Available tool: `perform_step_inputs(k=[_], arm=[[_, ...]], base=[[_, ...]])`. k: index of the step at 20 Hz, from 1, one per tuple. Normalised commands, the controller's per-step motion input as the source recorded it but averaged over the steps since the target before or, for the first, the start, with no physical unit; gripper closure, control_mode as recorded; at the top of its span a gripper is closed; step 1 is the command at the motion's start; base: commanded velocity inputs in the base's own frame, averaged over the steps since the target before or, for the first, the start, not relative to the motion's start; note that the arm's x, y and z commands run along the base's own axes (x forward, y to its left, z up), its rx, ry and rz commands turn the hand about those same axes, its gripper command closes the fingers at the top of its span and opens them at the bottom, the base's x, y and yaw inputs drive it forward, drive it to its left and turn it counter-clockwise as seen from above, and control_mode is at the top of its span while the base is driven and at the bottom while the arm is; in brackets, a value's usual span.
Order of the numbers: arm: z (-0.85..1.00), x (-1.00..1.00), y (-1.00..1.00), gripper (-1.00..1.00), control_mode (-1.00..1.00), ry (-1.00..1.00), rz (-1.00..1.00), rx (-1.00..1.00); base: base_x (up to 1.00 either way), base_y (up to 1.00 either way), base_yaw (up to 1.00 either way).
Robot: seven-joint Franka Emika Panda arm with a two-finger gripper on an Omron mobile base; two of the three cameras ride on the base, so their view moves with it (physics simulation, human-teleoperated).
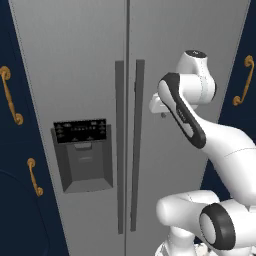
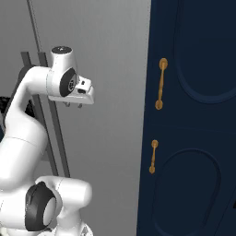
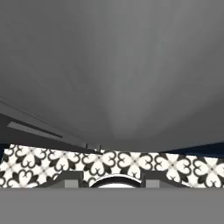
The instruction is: Grab a lemon wedge from the fridge and one ice cube from the ice bowl, and put them in the glass of lemonade.
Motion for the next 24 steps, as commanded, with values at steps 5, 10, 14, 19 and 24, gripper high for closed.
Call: perform_step_inputs(k=[5, 10, 14, 19, 24], arm=[[-0.05, -0.17, 0.00, -1.00, -1.00, 0.00, 0.00, 0.00], [-0.20, -0.58, 0.00, -1.00, -1.00, 0.00, 0.00, 0.04], [-0.15, -0.31, 0.00, -1.00, -1.00, 0.02, 0.00, 0.01], [0.00, 0.00, 0.00, -1.00, 1.00, 0.00, 0.00, 0.00], [0.00, 0.00, 0.00, -1.00, 1.00, 0.00, 0.00, 0.00]], base=[[0.00, 0.00, 0.00], [0.00, 0.00, 0.00], [0.00, 0.00, 0.00], [-0.32, 0.00, 0.00], [-0.88, 0.06, 0.00]])
